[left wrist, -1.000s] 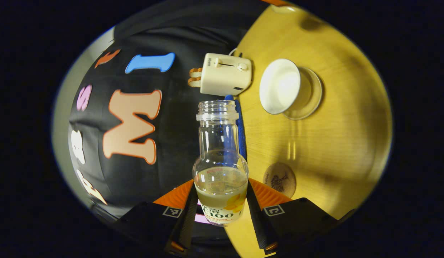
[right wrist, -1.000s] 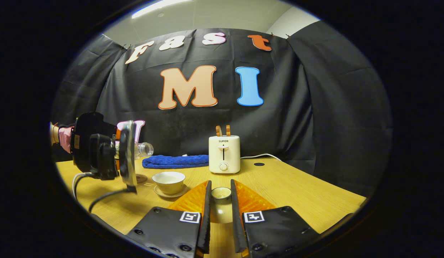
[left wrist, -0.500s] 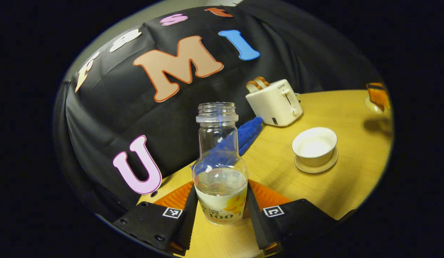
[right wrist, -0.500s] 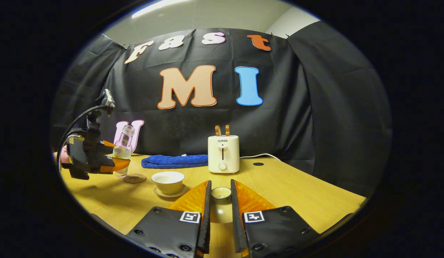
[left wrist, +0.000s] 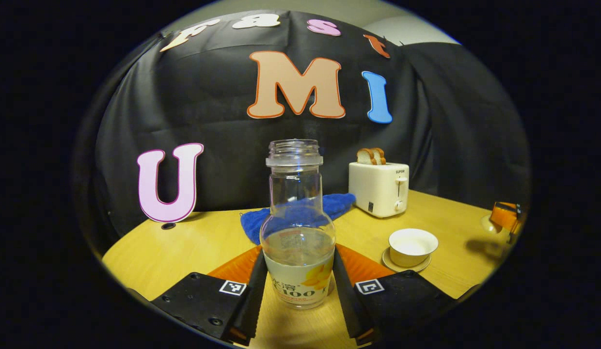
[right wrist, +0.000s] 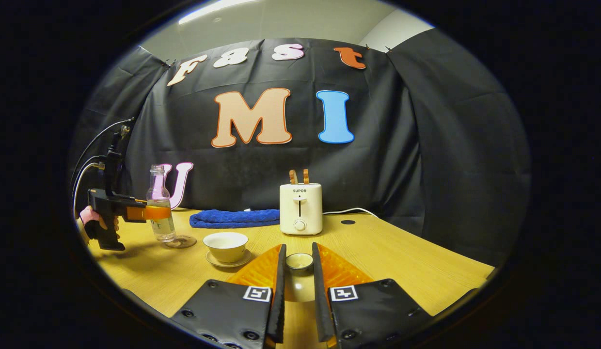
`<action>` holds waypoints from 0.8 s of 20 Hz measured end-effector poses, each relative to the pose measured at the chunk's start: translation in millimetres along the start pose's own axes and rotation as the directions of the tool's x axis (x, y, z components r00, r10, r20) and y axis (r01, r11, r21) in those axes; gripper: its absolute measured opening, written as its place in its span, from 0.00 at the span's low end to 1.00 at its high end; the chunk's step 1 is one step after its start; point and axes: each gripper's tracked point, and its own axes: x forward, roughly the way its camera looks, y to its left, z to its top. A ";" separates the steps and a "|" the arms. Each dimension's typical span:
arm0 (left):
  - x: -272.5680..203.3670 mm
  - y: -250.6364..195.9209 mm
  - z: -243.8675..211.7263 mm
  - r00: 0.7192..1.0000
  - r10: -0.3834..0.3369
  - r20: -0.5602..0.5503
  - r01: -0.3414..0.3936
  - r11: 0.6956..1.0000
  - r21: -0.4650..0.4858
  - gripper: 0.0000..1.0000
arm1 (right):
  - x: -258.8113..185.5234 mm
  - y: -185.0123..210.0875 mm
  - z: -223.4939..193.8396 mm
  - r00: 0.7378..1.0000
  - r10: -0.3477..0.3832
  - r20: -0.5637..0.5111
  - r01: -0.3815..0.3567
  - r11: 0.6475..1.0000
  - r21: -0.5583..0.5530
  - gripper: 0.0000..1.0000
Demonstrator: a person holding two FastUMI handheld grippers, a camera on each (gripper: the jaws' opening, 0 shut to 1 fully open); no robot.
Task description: Open the teacup lid with one hand, grasp the water bottle and pour water into the teacup with the other hand; after pouring, place the water bottle on the coaster and then close the teacup lid.
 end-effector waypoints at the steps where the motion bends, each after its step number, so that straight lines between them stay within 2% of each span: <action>1: 2.3 6.1 -0.7 1.000 0.014 0.003 -0.014 1.000 0.005 0.66 | -0.7 0.1 0.4 1.000 0.000 0.001 0.000 1.000 0.000 0.30; 2: 6.5 9.4 1.2 1.000 0.026 0.007 -0.026 1.000 0.014 0.66 | -0.3 0.0 0.5 1.000 0.000 0.001 0.000 1.000 0.000 0.30; 5: 14.4 1.6 -2.1 1.000 -0.012 -0.002 0.012 1.000 -0.016 0.66 | 0.4 0.1 -0.3 1.000 -0.004 0.000 0.004 1.000 0.000 0.30; 9: 29.7 -2.4 -11.8 0.999 -0.024 -0.035 0.023 1.000 -0.014 0.67 | 0.1 -0.3 -0.4 1.000 -0.006 0.001 0.006 1.000 0.000 0.30; 16: 28.7 -0.8 -11.2 0.999 -0.025 -0.029 0.025 0.999 -0.024 0.69 | 0.1 0.8 0.0 1.000 -0.002 0.002 0.002 1.000 0.000 0.30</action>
